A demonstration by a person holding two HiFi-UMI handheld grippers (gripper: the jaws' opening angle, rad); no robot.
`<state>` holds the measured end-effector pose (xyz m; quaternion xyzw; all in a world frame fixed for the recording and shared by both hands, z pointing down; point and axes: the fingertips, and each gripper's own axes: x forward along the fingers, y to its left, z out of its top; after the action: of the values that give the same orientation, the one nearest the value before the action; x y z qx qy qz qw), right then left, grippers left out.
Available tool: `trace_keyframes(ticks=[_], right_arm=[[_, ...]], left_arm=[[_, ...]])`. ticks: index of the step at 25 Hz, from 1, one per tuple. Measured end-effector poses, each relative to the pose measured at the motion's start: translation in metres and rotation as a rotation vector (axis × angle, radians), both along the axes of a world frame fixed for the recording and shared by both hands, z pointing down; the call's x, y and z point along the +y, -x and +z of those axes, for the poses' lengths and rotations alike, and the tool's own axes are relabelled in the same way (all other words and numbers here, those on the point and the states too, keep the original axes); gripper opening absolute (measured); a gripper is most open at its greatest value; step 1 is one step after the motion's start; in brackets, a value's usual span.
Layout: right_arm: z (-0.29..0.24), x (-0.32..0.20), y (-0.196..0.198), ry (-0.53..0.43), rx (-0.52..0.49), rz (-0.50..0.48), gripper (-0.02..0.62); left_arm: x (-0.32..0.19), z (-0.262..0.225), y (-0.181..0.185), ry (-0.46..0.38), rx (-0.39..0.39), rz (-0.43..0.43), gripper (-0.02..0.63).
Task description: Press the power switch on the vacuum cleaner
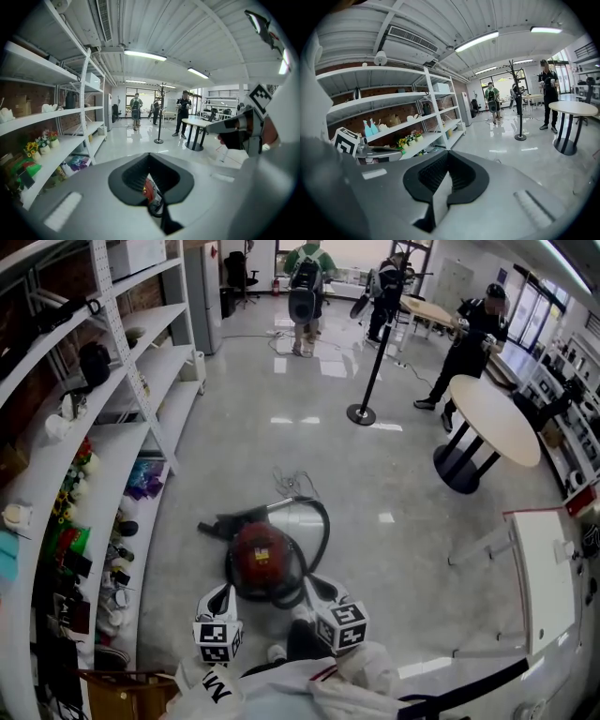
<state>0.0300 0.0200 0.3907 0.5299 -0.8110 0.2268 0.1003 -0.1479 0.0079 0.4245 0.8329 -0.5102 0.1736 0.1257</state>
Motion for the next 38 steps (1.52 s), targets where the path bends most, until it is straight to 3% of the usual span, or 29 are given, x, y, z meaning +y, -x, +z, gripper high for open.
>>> trace_keyframes(ticks=[9,23,38], right_arm=[[-0.001,0.023,-0.009,0.01,0.016,0.024,0.0],[-0.004,0.023,-0.043,-0.003,0.014,-0.008,0.0],[-0.017,0.016,-0.034,-0.057,0.011,-0.046,0.0]], left_arm=[[0.023,-0.004,-0.003,0.004,0.019,0.008,0.0],[0.028,-0.024,-0.046,-0.026,0.016,-0.002,0.0],[0.02,-0.044,-0.057,-0.078,-0.006,0.005,0.0]])
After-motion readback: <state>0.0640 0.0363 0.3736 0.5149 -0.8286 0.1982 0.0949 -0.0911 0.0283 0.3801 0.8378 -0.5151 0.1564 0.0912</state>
